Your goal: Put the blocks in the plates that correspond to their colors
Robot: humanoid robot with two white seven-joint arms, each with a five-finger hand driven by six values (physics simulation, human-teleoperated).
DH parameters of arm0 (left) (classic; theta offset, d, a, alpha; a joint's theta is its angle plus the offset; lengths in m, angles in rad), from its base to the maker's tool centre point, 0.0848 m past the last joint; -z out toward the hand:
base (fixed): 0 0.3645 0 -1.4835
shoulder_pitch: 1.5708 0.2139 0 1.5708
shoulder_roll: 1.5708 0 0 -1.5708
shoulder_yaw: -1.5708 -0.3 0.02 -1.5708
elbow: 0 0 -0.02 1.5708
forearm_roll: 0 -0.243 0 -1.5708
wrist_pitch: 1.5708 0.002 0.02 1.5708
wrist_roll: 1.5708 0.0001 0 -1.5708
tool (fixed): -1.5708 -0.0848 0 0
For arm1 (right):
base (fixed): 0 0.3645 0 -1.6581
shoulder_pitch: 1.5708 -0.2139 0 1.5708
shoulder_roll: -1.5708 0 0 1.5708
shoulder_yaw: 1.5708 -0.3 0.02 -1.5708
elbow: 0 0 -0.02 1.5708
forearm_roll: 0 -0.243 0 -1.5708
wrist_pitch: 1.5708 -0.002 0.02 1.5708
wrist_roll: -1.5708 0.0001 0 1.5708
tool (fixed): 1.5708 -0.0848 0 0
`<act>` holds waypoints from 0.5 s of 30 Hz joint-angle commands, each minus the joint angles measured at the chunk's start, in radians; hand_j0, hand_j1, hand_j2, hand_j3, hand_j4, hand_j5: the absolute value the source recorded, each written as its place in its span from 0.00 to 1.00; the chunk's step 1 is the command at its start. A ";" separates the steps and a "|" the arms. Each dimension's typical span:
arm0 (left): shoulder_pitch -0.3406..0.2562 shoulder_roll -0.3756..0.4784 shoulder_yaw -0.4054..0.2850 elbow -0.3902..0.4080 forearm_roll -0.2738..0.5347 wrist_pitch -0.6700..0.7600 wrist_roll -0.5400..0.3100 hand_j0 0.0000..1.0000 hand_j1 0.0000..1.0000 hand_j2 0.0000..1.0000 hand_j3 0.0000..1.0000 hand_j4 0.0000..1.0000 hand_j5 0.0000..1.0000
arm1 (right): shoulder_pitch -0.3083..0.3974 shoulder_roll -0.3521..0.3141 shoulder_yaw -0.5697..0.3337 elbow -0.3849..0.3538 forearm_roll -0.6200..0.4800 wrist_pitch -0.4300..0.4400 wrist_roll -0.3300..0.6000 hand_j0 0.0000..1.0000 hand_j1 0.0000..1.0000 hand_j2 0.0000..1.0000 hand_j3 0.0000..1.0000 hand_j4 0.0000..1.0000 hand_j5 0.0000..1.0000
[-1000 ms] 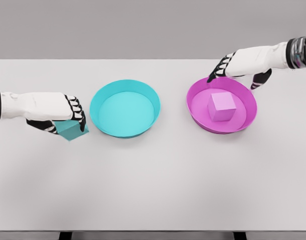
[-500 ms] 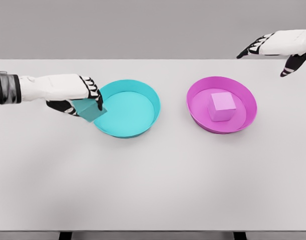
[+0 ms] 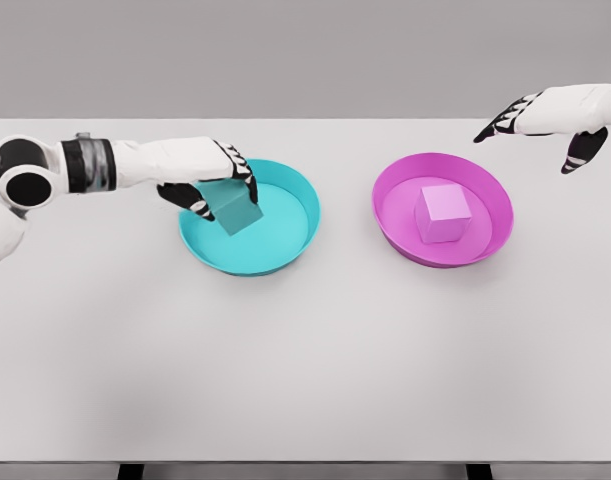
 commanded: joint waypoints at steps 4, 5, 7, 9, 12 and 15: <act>-0.008 -0.089 0.001 0.084 -0.030 0.003 0.001 0.59 0.59 0.59 0.59 0.59 0.59 | 0.002 0.008 -0.007 0.003 -0.004 0.002 0.000 1.00 1.00 1.00 1.00 1.00 1.00; -0.008 -0.090 0.001 0.086 -0.032 0.003 0.001 0.60 0.60 0.60 0.60 0.60 0.60 | 0.005 0.008 -0.007 0.005 -0.002 0.002 0.000 1.00 1.00 1.00 1.00 1.00 1.00; -0.009 -0.099 -0.001 0.089 -0.032 0.003 0.001 0.60 0.60 0.60 0.60 0.60 0.60 | 0.009 0.005 -0.009 0.002 0.001 0.002 0.000 1.00 1.00 1.00 1.00 1.00 1.00; -0.009 -0.099 0.001 0.096 -0.052 0.003 0.001 0.73 0.73 0.73 0.73 0.73 0.73 | 0.011 0.000 -0.009 0.020 0.003 0.002 0.000 1.00 1.00 1.00 1.00 1.00 1.00; -0.017 -0.099 0.002 0.124 -0.055 0.003 0.001 0.93 0.93 0.93 0.93 0.93 0.93 | 0.008 -0.001 -0.009 0.023 0.001 0.002 0.000 1.00 1.00 1.00 1.00 1.00 1.00; -0.017 -0.098 0.002 0.126 -0.055 0.003 0.001 0.99 0.99 0.99 0.99 0.99 0.99 | -0.002 -0.006 -0.013 0.016 0.003 0.002 0.000 1.00 1.00 1.00 1.00 1.00 1.00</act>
